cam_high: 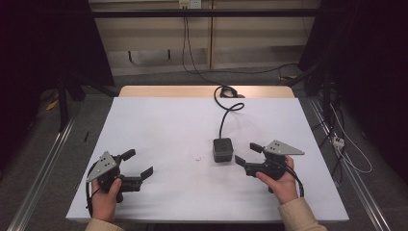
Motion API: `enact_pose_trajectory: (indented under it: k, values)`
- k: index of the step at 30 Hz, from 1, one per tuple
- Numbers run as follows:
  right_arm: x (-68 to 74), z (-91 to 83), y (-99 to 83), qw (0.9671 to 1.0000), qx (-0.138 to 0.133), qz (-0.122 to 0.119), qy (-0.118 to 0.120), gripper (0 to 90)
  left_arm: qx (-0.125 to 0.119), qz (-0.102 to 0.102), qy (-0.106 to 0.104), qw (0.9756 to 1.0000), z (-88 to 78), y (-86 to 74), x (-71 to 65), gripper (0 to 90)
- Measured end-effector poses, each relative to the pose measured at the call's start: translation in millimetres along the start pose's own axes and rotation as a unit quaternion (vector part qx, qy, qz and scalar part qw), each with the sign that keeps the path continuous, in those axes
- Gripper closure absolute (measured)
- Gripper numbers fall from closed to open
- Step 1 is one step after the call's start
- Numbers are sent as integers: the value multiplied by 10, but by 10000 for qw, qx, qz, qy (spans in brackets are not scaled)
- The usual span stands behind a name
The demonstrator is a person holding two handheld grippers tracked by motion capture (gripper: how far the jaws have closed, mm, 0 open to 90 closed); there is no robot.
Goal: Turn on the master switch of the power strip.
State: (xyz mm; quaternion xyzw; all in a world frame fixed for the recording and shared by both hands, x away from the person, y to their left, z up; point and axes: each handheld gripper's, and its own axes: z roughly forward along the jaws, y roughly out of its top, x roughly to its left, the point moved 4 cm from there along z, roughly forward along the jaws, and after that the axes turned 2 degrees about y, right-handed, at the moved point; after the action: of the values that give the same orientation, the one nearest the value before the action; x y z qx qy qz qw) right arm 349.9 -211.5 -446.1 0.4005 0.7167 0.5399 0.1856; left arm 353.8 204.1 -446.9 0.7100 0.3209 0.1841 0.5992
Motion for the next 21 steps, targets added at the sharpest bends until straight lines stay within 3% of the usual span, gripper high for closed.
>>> enact_pose_trajectory:
  k: [21]
  values:
    - [-58, -238, -134, 9999, 92, -134, -22, 203, 23, 33, 0, 10000, 7, -4, -3, 28]
